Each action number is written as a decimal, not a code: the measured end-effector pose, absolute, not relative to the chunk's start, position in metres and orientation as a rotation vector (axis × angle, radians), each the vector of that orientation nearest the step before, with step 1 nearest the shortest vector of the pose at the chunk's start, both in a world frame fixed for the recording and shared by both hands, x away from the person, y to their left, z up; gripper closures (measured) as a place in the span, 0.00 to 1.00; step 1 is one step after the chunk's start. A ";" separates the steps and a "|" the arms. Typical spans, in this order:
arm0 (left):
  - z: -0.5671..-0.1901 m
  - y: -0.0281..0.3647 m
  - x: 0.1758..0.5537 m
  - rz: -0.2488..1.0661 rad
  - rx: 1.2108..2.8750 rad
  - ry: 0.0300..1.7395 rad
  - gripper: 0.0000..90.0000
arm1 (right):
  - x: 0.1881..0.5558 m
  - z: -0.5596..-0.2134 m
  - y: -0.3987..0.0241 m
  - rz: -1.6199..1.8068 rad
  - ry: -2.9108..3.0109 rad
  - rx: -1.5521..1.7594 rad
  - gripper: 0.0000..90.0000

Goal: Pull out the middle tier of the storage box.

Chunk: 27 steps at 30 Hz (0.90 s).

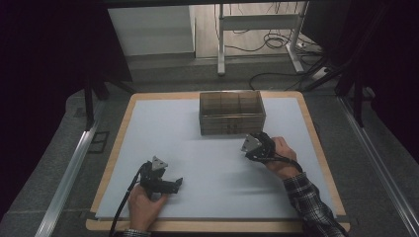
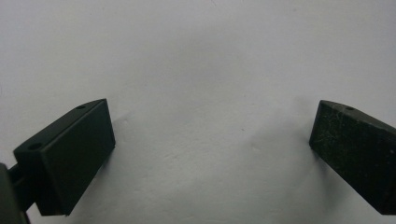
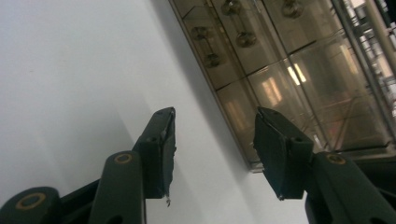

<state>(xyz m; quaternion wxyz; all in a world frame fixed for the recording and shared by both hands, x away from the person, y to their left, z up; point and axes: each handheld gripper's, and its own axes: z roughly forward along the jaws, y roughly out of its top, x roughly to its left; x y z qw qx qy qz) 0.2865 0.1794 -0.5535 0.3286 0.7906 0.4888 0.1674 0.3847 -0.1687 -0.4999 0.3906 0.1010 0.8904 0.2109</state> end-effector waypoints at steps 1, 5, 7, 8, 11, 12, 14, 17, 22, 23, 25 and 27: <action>-0.553 0.179 0.287 0.438 2.069 1.279 0.00 | 0.385 -0.500 -0.168 0.529 2.251 0.245 0.55; -0.553 0.179 0.287 0.438 2.069 1.279 0.00 | 0.386 -0.502 -0.163 0.493 2.221 0.206 0.58; -0.553 0.179 0.287 0.438 2.070 1.279 0.00 | 0.387 -0.503 -0.161 0.471 2.210 0.188 0.58; -0.553 0.179 0.287 0.438 2.069 1.279 0.00 | 0.387 -0.505 -0.159 0.467 2.202 0.187 0.59; -0.554 0.179 0.287 0.438 2.069 1.279 0.00 | 0.388 -0.506 -0.157 0.459 2.196 0.175 0.60; -0.554 0.179 0.287 0.438 2.069 1.279 0.00 | 0.389 -0.506 -0.157 0.458 2.193 0.176 0.61; -0.554 0.179 0.287 0.438 2.069 1.279 0.00 | 0.390 -0.507 -0.155 0.445 2.182 0.166 0.63; -0.554 0.179 0.287 0.438 2.068 1.279 0.00 | 0.393 -0.510 -0.151 0.418 2.153 0.138 0.64; -0.554 0.179 0.287 0.438 2.068 1.279 0.00 | 0.393 -0.513 -0.147 0.381 2.134 0.108 0.64; -0.554 0.179 0.287 0.438 2.068 1.279 0.00 | 0.394 -0.514 -0.145 0.365 2.125 0.092 0.64; -0.554 0.179 0.287 0.438 2.068 1.279 0.00 | 0.394 -0.514 -0.142 0.345 2.114 0.075 0.64; -0.554 0.179 0.287 0.438 2.068 1.279 0.00 | 0.395 -0.516 -0.140 0.347 2.102 0.070 0.64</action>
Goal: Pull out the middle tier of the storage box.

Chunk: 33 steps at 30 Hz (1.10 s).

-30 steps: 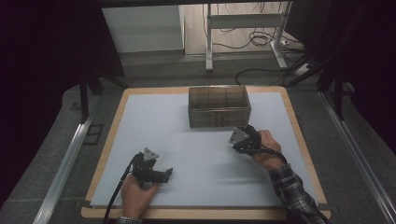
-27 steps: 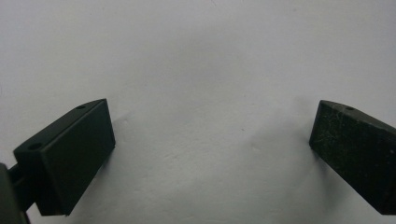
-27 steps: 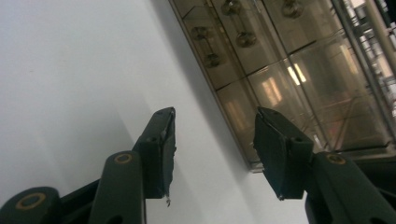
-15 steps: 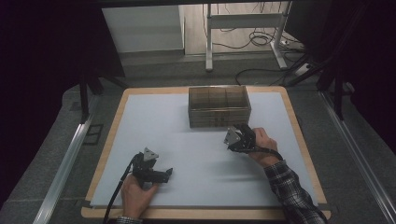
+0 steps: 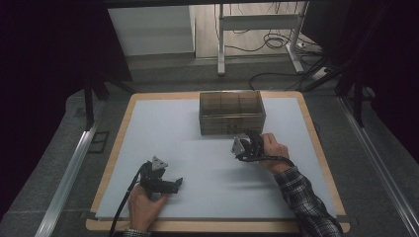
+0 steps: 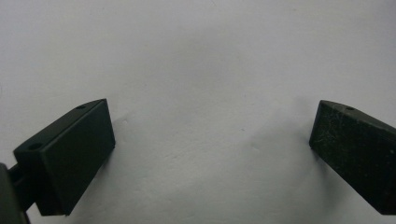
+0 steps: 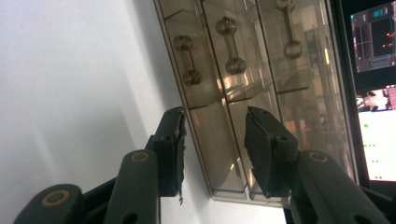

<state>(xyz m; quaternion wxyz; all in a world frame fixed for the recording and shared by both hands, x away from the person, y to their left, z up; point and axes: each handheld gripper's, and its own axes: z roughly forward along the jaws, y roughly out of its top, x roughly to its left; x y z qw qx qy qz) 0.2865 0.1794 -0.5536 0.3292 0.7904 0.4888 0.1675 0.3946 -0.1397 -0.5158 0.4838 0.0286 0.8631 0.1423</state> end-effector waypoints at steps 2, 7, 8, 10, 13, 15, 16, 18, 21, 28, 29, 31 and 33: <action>-0.554 0.179 0.287 0.438 2.068 1.279 0.00 | 0.396 -0.515 -0.138 0.331 2.094 0.058 0.64; -0.554 0.179 0.287 0.438 2.068 1.279 0.00 | 0.397 -0.517 -0.132 0.302 2.060 0.036 0.66; -0.554 0.179 0.287 0.438 2.068 1.279 0.00 | 0.398 -0.517 -0.131 0.292 2.056 0.026 0.66; -0.554 0.179 0.287 0.438 2.068 1.279 0.00 | 0.398 -0.518 -0.130 0.293 2.054 0.022 0.67; -0.554 0.179 0.287 0.438 2.068 1.279 0.00 | 0.400 -0.521 -0.126 0.252 2.024 -0.006 0.69; -0.554 0.179 0.287 0.438 2.068 1.279 0.00 | 0.400 -0.523 -0.123 0.232 2.006 -0.022 0.69; -0.554 0.179 0.287 0.439 2.068 1.279 0.00 | 0.400 -0.523 -0.123 0.232 2.006 -0.022 0.69; -0.554 0.179 0.287 0.438 2.068 1.278 0.00 | 0.402 -0.525 -0.120 0.208 1.979 -0.043 0.72; -0.554 0.179 0.287 0.439 2.068 1.278 0.00 | 0.403 -0.527 -0.115 0.194 1.964 -0.059 0.74; -0.554 0.179 0.286 0.438 2.068 1.279 0.00 | 0.408 -0.531 -0.107 0.156 1.926 -0.080 0.81; -0.554 0.179 0.286 0.438 2.068 1.279 0.00 | 0.410 -0.532 -0.107 0.160 1.923 -0.083 0.81; -0.554 0.179 0.286 0.438 2.068 1.279 0.00 | 0.411 -0.532 -0.105 0.143 1.917 -0.088 0.82; -0.554 0.179 0.286 0.438 2.068 1.279 0.00 | 0.411 -0.532 -0.105 0.142 1.912 -0.090 0.83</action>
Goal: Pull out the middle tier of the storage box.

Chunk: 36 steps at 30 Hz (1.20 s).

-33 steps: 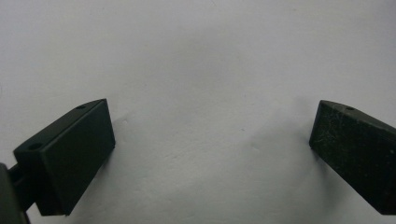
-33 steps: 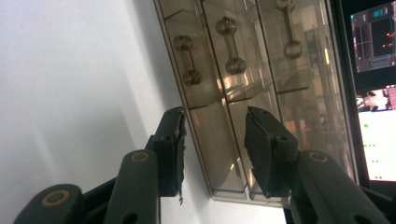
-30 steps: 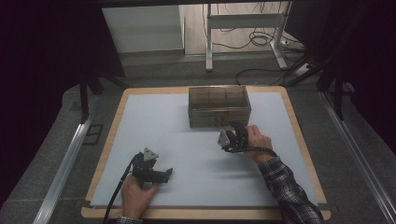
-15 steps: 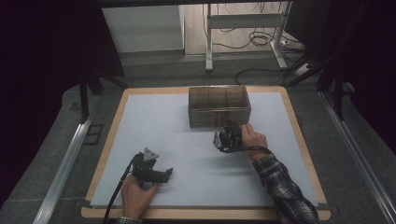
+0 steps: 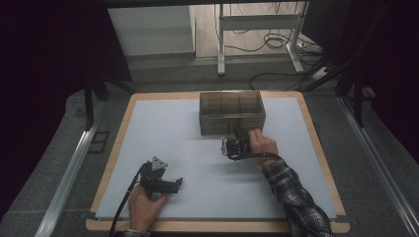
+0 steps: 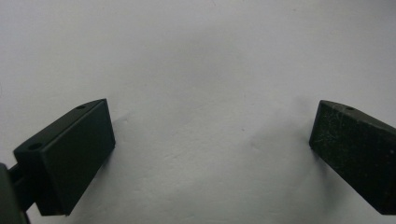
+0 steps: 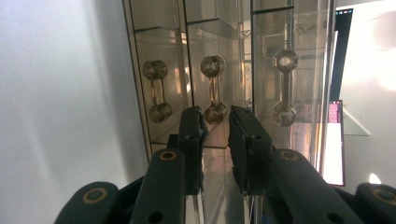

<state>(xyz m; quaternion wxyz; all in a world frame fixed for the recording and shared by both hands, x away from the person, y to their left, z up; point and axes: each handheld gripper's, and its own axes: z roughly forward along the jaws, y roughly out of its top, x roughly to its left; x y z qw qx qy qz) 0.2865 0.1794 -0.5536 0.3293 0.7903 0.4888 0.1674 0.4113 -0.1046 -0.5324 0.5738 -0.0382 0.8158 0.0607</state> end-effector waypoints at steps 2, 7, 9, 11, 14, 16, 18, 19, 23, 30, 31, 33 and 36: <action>-0.554 0.179 0.286 0.438 2.068 1.279 0.00 | 0.413 -0.534 -0.103 0.127 1.903 -0.094 0.83; -0.554 0.179 0.287 0.438 2.068 1.279 0.00 | 0.417 -0.535 -0.102 0.141 1.906 -0.104 0.85; -0.554 0.179 0.287 0.438 2.068 1.278 0.00 | 0.416 -0.535 -0.100 0.109 1.895 -0.110 0.85; -0.554 0.179 0.287 0.438 2.068 1.279 0.00 | 0.416 -0.537 -0.099 0.117 1.890 -0.127 0.87; -0.554 0.179 0.286 0.438 2.068 1.279 0.00 | 0.416 -0.537 -0.098 0.120 1.903 -0.126 0.88; -0.554 0.179 0.286 0.438 2.068 1.279 0.00 | 0.415 -0.537 -0.098 0.118 1.882 -0.121 0.89; -0.554 0.179 0.286 0.438 2.068 1.279 0.00 | 0.413 -0.535 -0.098 0.108 1.886 -0.105 0.89; -0.554 0.179 0.286 0.438 2.068 1.278 0.00 | 0.413 -0.535 -0.099 0.136 1.901 -0.107 0.89; -0.554 0.179 0.286 0.438 2.068 1.279 0.00 | 0.410 -0.534 -0.100 0.131 1.897 -0.107 0.89; -0.554 0.179 0.287 0.438 2.068 1.278 0.00 | 0.402 -0.533 -0.102 0.155 1.911 -0.124 0.89; -0.554 0.179 0.287 0.438 2.068 1.278 0.00 | 0.402 -0.533 -0.102 0.155 1.911 -0.124 0.89; -0.554 0.179 0.287 0.439 2.068 1.279 0.00 | 0.399 -0.533 -0.103 0.160 1.901 -0.129 0.89; -0.554 0.179 0.286 0.439 2.068 1.279 0.00 | 0.398 -0.532 -0.104 0.155 1.909 -0.128 0.89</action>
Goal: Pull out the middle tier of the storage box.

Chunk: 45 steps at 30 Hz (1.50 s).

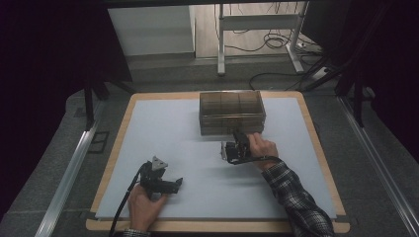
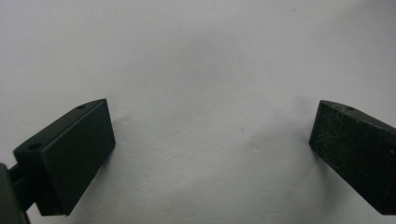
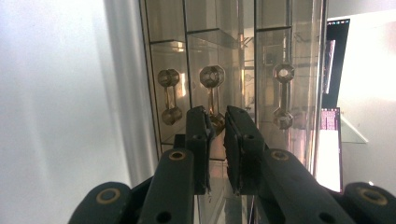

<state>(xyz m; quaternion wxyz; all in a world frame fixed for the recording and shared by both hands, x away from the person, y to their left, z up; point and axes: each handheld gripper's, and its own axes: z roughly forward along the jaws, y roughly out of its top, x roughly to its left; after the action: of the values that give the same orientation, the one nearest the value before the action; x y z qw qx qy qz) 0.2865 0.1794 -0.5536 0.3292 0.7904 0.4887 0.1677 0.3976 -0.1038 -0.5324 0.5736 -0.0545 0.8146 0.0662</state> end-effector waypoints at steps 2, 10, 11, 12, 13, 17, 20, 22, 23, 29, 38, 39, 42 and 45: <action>-0.554 0.179 0.287 0.439 2.068 1.279 0.00 | 0.395 -0.532 -0.105 0.147 1.905 -0.122 0.89; -0.554 0.179 0.287 0.438 2.068 1.279 0.00 | 0.392 -0.532 -0.107 0.182 1.915 -0.136 0.88; -0.554 0.179 0.287 0.438 2.068 1.279 0.00 | 0.392 -0.532 -0.107 0.182 1.915 -0.136 0.88; -0.554 0.179 0.287 0.438 2.069 1.278 0.00 | 0.390 -0.532 -0.107 0.177 1.918 -0.136 0.89; -0.554 0.179 0.287 0.438 2.068 1.278 0.00 | 0.387 -0.531 -0.107 0.161 1.911 -0.130 0.88; -0.554 0.179 0.287 0.438 2.069 1.278 0.00 | 0.387 -0.532 -0.109 0.195 1.959 -0.146 0.88; -0.554 0.179 0.287 0.438 2.069 1.278 0.00 | 0.383 -0.533 -0.110 0.191 1.913 -0.141 0.88; -0.554 0.179 0.287 0.438 2.068 1.278 0.00 | 0.381 -0.533 -0.110 0.184 1.908 -0.142 0.88; -0.554 0.179 0.287 0.438 2.068 1.278 0.00 | 0.381 -0.533 -0.110 0.184 1.908 -0.142 0.88; -0.554 0.179 0.287 0.439 2.069 1.278 0.00 | 0.381 -0.530 -0.110 0.191 1.928 -0.140 0.80; -0.554 0.179 0.286 0.438 2.069 1.278 0.00 | 0.377 -0.517 -0.114 0.245 1.985 -0.103 0.80; -0.554 0.179 0.287 0.438 2.069 1.278 0.00 | 0.377 -0.515 -0.115 0.266 2.001 -0.099 0.80; -0.554 0.179 0.287 0.438 2.069 1.278 0.00 | 0.378 -0.512 -0.116 0.281 2.018 -0.089 0.79; -0.554 0.179 0.286 0.438 2.069 1.278 0.00 | 0.380 -0.505 -0.118 0.340 2.072 -0.062 0.79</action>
<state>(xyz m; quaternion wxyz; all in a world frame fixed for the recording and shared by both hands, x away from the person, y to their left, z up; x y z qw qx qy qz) 0.2865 0.1794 -0.5535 0.3291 0.7905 0.4886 0.1675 0.3803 -0.1179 -0.5047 0.4971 -0.0255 0.8559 0.1403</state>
